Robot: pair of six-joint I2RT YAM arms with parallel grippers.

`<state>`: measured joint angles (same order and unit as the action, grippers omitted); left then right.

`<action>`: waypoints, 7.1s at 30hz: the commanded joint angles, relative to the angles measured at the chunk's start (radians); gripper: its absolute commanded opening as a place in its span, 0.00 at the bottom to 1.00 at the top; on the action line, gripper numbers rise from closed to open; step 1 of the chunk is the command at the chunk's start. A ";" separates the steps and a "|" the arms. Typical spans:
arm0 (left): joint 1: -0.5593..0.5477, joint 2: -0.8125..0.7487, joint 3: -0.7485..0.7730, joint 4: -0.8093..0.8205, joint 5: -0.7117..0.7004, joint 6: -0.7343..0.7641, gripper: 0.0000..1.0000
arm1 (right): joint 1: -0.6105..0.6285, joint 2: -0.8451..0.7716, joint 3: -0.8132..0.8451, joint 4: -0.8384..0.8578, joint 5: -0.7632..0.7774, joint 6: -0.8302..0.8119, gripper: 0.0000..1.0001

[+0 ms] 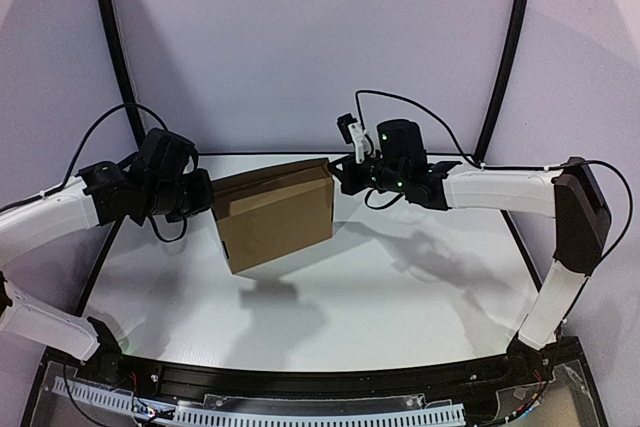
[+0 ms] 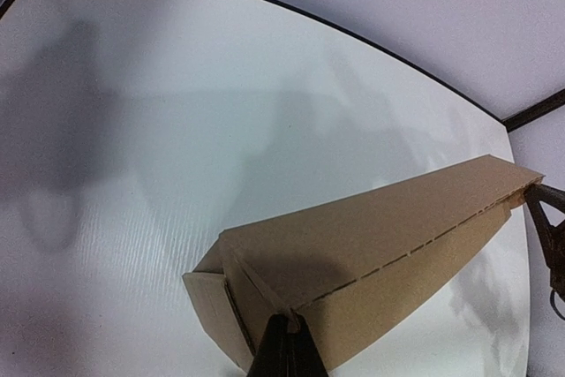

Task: Fold the paper box

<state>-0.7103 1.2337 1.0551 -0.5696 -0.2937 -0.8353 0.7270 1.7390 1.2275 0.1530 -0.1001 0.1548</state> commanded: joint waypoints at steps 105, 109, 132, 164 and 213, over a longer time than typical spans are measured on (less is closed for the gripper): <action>0.031 -0.167 -0.392 0.038 0.151 -0.281 0.99 | 0.000 0.193 0.257 -0.465 -0.156 0.196 0.98; 0.031 -0.261 -0.489 0.075 0.151 -0.320 0.99 | 0.000 0.192 0.212 -0.423 -0.159 0.205 0.98; 0.031 -0.470 -0.831 0.371 0.128 -0.451 0.39 | -0.001 0.223 0.006 -0.073 -0.184 0.230 0.98; 0.031 -0.445 -0.522 0.132 0.112 -0.306 0.77 | -0.065 0.089 0.246 -0.296 -0.488 0.290 0.97; 0.314 -0.166 0.073 -0.213 -0.214 0.032 0.99 | -0.428 -0.133 0.153 -0.330 -0.413 0.271 0.98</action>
<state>-0.5512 1.0291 1.1495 -0.6579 -0.5067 -0.8791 0.4769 1.6786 1.5926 -0.2748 -0.5326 0.3269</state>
